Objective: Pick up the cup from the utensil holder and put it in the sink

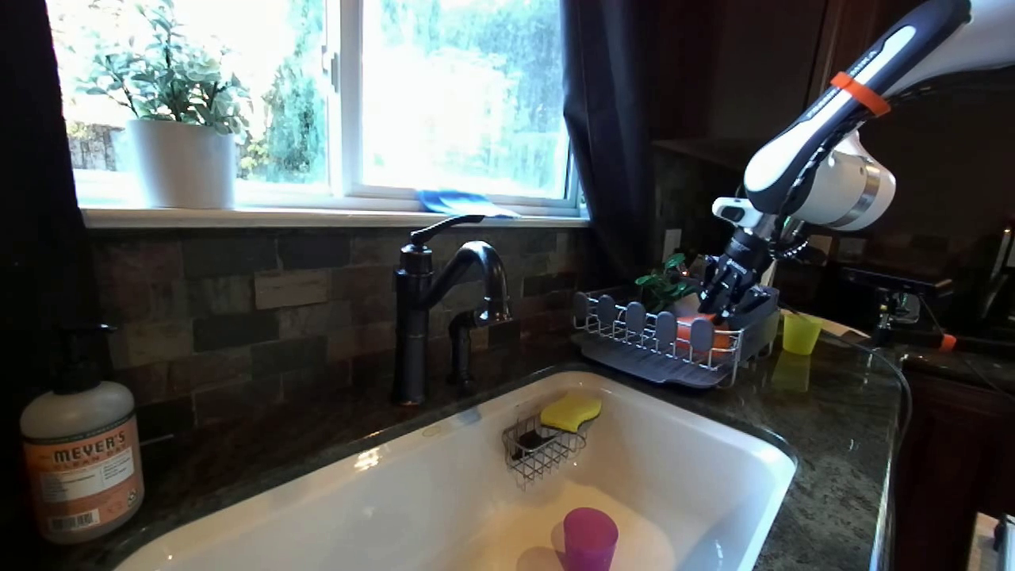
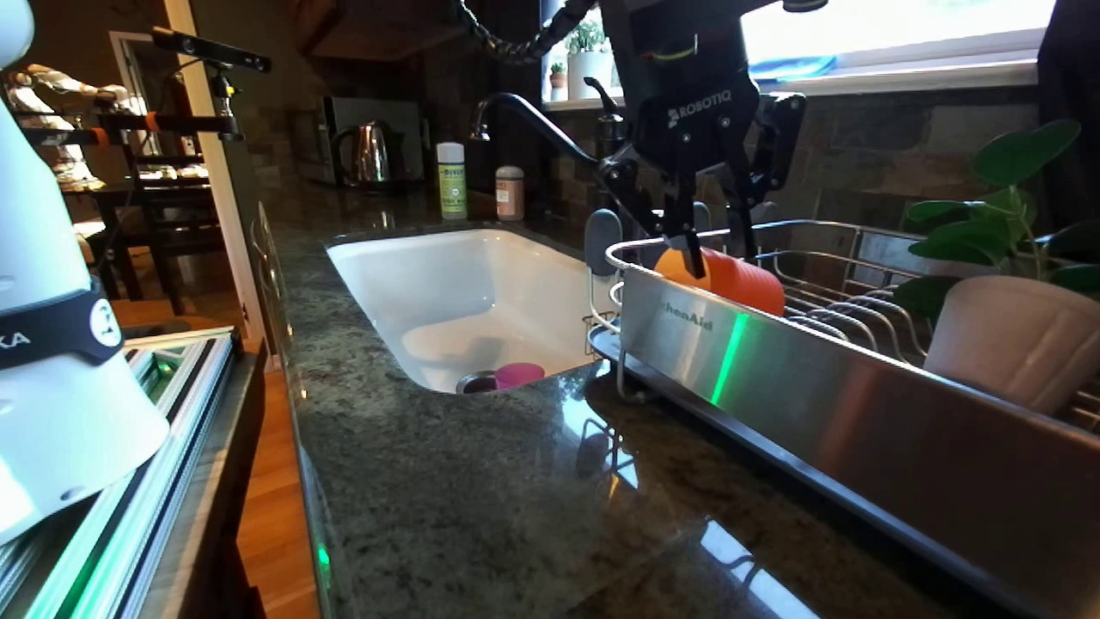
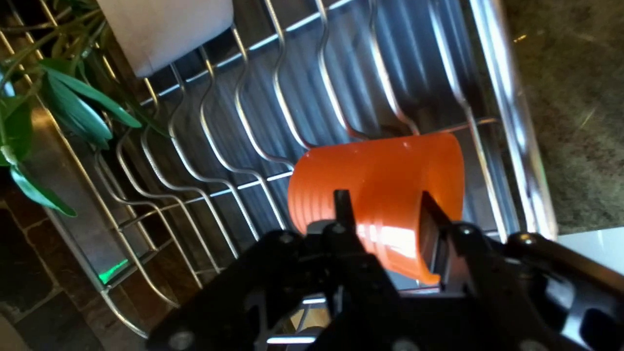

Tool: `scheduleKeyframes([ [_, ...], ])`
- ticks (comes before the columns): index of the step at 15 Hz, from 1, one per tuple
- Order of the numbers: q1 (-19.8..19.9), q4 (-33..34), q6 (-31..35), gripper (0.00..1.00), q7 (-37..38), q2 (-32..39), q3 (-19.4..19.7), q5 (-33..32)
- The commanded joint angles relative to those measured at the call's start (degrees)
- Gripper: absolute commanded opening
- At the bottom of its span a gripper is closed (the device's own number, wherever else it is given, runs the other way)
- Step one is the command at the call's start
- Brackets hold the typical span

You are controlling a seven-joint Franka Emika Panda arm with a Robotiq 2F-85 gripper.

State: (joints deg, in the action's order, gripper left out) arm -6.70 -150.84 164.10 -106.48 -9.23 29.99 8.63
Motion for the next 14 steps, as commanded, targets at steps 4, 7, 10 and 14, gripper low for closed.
scheduleKeyframes([
  [4,-2.1,1.9,5.6,0.00,-3.6,-0.6,0.3,1.8],
  [7,-3.4,3.2,4.8,0.01,-4.6,-2.7,0.7,3.6],
  [10,-4.4,4.2,4.4,0.01,-4.8,-6.6,-0.7,2.0],
  [14,-10.7,4.9,0.4,0.01,-8.2,-11.6,-2.5,3.5],
])
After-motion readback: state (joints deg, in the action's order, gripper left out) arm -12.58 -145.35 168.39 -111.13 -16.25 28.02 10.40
